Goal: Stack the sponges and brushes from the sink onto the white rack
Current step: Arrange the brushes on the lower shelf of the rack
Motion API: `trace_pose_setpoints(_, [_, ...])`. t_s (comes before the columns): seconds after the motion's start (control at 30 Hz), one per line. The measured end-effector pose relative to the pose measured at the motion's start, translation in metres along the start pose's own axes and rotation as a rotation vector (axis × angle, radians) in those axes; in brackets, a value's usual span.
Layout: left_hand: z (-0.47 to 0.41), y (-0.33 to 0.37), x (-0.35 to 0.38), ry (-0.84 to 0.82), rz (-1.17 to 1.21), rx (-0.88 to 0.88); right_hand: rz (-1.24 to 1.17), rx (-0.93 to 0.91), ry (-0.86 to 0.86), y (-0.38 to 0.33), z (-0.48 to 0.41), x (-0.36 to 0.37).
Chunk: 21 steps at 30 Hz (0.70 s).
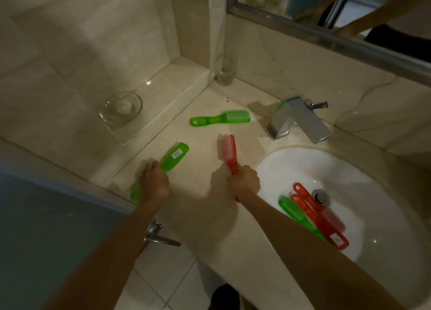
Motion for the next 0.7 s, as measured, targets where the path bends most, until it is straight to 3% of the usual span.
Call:
trace_pose_setpoints(0.2, [0.021, 0.04, -0.027, 0.077, 0.254, 0.094, 0.009, 0.01, -0.04, 0.018, -0.009, -0.03])
trace_pose_setpoints(0.4, [0.065, 0.108, -0.04, 0.02, 0.396, 0.208, -0.206, 0.009, -0.09, 0.055, 0.006, -0.095])
trace_pose_setpoints(0.57, [0.127, 0.194, -0.032, -0.112, 0.468, 0.4, -0.425, 0.057, 0.033, 0.115, 0.041, -0.176])
trace_pose_setpoints(0.7, [0.196, 0.265, -0.014, -0.261, 0.417, 0.593, -0.395, 0.077, 0.258, 0.178, 0.082, -0.255])
Point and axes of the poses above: each hand's wrist, its own z-axis away from the middle knuckle, its own x-axis out of the palm, y = z × x, the point moved 8 cm from there along -z, towards the middle knuckle, and after that the axes turned 11 degrees about -z, right-handed, at the moved point
